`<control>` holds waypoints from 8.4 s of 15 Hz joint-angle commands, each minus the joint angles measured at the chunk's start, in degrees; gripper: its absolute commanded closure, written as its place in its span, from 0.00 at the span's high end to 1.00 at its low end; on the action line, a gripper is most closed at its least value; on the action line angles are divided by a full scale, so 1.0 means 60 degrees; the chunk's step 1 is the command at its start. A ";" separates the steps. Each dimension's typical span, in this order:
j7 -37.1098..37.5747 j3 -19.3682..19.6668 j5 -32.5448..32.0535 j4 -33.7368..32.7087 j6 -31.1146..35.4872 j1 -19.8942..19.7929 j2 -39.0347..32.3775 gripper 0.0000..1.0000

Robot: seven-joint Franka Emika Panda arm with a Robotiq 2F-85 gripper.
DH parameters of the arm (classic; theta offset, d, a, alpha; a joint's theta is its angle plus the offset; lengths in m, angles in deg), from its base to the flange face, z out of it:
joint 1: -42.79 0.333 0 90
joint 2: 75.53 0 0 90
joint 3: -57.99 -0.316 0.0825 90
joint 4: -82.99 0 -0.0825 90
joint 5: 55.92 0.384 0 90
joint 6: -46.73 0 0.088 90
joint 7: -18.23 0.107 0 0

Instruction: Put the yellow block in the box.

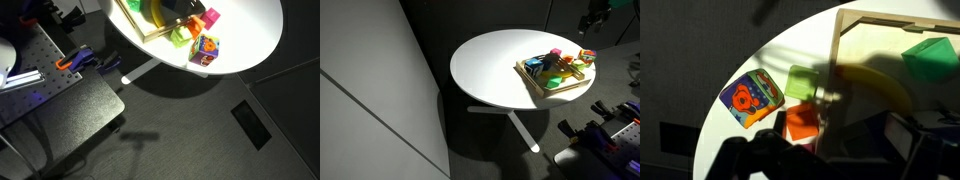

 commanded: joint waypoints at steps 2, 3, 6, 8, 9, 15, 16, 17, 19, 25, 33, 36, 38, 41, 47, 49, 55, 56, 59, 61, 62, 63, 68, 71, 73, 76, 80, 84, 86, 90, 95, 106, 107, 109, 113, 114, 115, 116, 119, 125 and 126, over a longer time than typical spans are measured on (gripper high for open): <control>-0.0066 0.0041 -0.0026 0.0086 0.0412 -0.0286 -0.0117 1.00; -0.0026 0.0057 -0.0058 0.0112 0.0487 -0.0310 -0.0141 1.00; 0.0004 0.0030 -0.0012 0.0070 0.0362 -0.0301 -0.0189 1.00; 0.0005 0.0032 -0.0013 0.0070 0.0371 -0.0304 -0.0237 1.00; 0.0005 0.0028 -0.0013 0.0070 0.0371 -0.0303 -0.0241 1.00; 0.0076 0.0037 -0.0067 0.0052 0.0397 -0.0298 -0.0326 1.00; 0.0104 0.0051 -0.0102 0.0030 0.0393 -0.0301 -0.0411 1.00; 0.0135 0.0064 -0.0121 0.0014 0.0400 -0.0307 -0.0499 1.00; 0.0207 0.0099 -0.0138 -0.0004 0.0453 -0.0327 -0.0678 1.00; 0.0325 0.0194 0.0208 0.0106 0.1263 -0.0554 -0.1199 1.00; 0.0220 0.0010 0.1352 -0.0118 0.1688 -0.0836 -0.2084 1.00; 0.0329 0.0027 0.1445 -0.0176 0.1837 -0.0810 -0.2330 1.00; 0.0399 0.0061 0.1413 -0.0214 0.1961 -0.0811 -0.2459 1.00; 0.0527 0.0109 0.1366 -0.0313 0.2087 -0.0840 -0.2637 1.00; 0.0967 0.0295 0.1193 -0.0646 0.2420 -0.0837 -0.3170 1.00; 0.1087 0.0338 0.1172 -0.0758 0.2497 -0.0826 -0.3338 1.00; 0.1295 0.0380 0.1093 -0.0965 0.2733 -0.0763 -0.3776 1.00; 0.1305 0.0376 0.1089 -0.0975 0.2752 -0.0754 -0.3821 1.00; 0.1300 0.0358 0.1069 -0.0949 0.2807 -0.0719 -0.3901 1.00; 0.1282 0.0338 0.1053 -0.0881 0.2845 -0.0690 -0.3901 1.00; 0.1277 0.0329 0.1045 -0.0859 0.2854 -0.0674 -0.3897 1.00; 0.1273 0.0318 0.1045 -0.0835 0.2853 -0.0653 -0.3873 1.00; 0.1225 0.0245 0.1056 -0.0726 0.2858 -0.0566 -0.3758 1.00; 0.1215 0.0218 0.1051 -0.0686 0.2854 -0.0524 -0.3739 1.00; 0.1224 0.0216 0.1042 -0.0675 0.2846 -0.0508 -0.3766 1.00; 0.1256 0.0251 0.1005 -0.0697 0.2852 -0.0504 -0.3840 1.00; 0.1299 0.0295 0.0938 -0.0698 0.2863 -0.0489 -0.3912 1.00; 0.1349 0.0360 0.0802 -0.0645 0.2868 -0.0478 -0.3938 1.00; 0.1399 0.0402 0.0761 -0.0654 0.2837 -0.0483 -0.4036 1.00; 0.1506 0.0471 0.0737 -0.0685 0.2891 -0.0472 -0.4238 0.73; 0.1329 0.0430 0.0748 -0.0554 0.2634 -0.0497 -0.3843 0.34; 0.0744 0.0234 0.0360 0.0650 0.2292 -0.0485 -0.1827 0.32; 0.0609 0.0158 0.0406 0.0829 0.2343 -0.0488 -0.1619 0.32; 0.0402 -0.0002 0.0450 0.1236 0.2478 -0.0442 -0.1205 0.32; 0.0392 -0.0263 0.0372 0.1782 0.2654 -0.0159 -0.0710 0.32; 0.0441 -0.0311 0.0367 0.1854 0.2666 -0.0072 -0.0643 0.32; 0.0482 -0.0350 0.0322 0.1883 0.2633 0.0024 -0.0622 0.32; 0.0474 -0.0387 0.0331 0.1933 0.2620 0.0090 -0.0578 0.82; 0.0411 -0.0444 0.0320 0.2028 0.2583 0.0210 -0.0453 0.96; 0.0283 -0.0343 -0.0093 0.2211 0.1732 0.0202 0.0125 1.00; 0.0252 -0.0329 -0.0187 0.2223 0.1459 0.0193 0.0244 1.00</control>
